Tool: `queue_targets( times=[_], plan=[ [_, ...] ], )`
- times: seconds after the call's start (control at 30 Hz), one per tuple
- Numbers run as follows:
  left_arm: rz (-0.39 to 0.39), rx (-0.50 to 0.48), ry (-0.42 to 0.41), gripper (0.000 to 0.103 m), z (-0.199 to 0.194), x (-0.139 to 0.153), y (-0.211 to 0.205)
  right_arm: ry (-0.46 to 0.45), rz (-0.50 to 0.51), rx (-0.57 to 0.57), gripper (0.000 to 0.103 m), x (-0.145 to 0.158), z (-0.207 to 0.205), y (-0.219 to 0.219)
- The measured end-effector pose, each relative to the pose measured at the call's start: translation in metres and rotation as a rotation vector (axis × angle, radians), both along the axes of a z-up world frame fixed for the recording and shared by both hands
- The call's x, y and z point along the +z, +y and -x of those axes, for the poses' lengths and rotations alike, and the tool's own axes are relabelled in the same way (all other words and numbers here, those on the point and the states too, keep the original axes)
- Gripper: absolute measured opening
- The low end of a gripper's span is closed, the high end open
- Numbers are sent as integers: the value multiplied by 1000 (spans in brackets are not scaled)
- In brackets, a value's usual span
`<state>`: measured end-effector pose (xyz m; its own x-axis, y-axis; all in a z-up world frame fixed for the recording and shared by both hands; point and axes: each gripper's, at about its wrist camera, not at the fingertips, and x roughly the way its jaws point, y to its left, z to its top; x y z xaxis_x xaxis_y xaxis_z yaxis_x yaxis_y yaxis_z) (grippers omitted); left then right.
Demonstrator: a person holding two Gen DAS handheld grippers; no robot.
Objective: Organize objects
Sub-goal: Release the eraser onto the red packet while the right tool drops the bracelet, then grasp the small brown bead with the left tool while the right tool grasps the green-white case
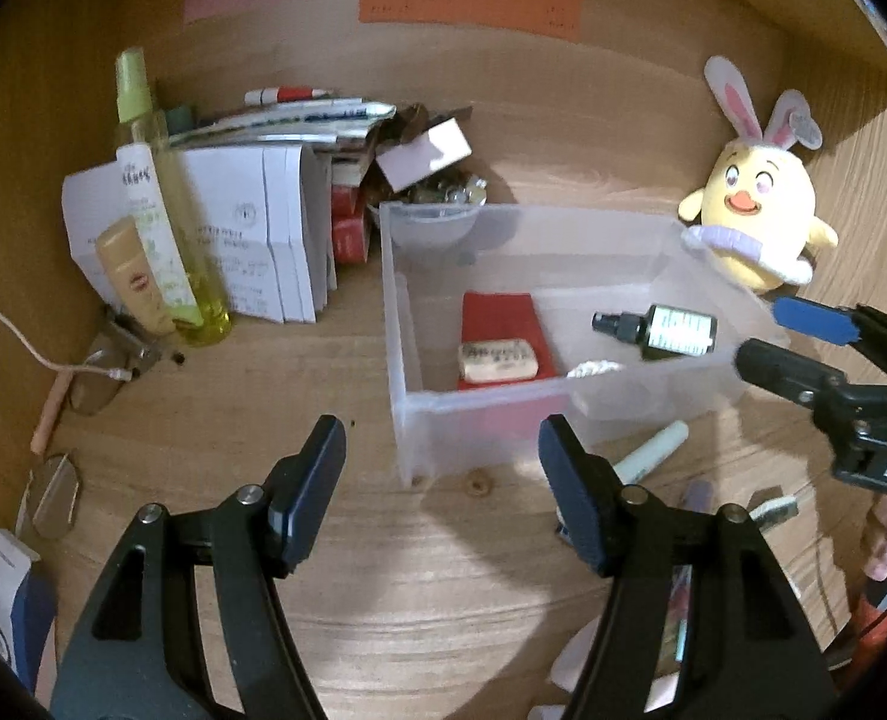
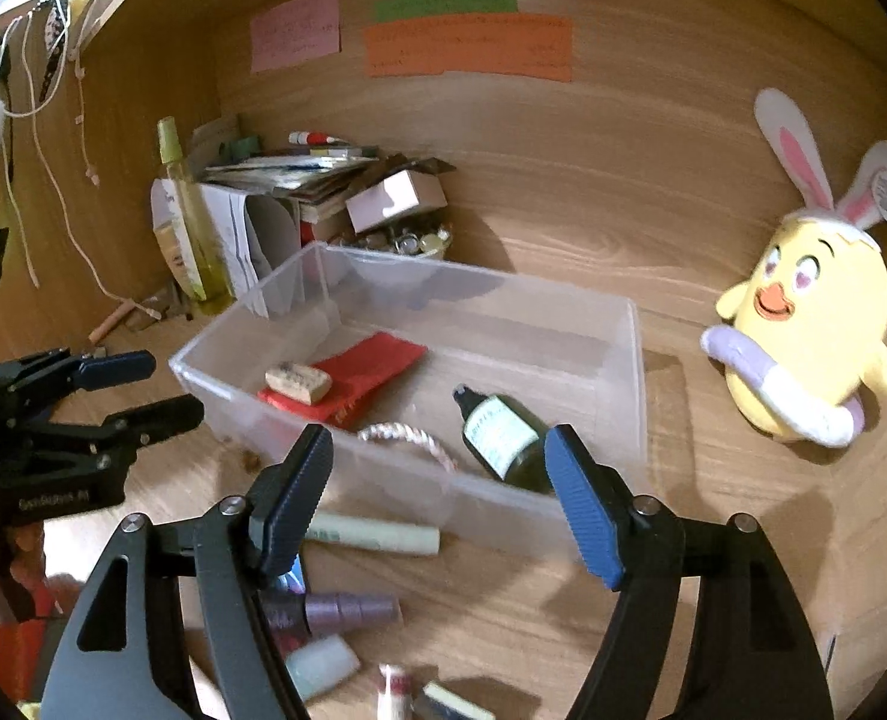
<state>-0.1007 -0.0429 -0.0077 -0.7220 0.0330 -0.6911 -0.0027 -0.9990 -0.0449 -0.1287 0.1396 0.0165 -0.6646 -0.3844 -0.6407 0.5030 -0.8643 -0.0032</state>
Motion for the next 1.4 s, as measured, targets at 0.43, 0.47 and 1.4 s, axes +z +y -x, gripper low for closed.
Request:
queue_targets(
  times=[0.43,0.47,1.4],
  plan=[
    [-11,12,-111,61,4,-40,-2,-119,-11,-64,70,-36,-24,45],
    [-9,11,-113,61,4,-41,-1,-131,-3,-67,70,-38,-25,48],
    [2,-48,-162,30,28,-52,26,-255,77,-54,38,-67,-44,58]
  ],
)
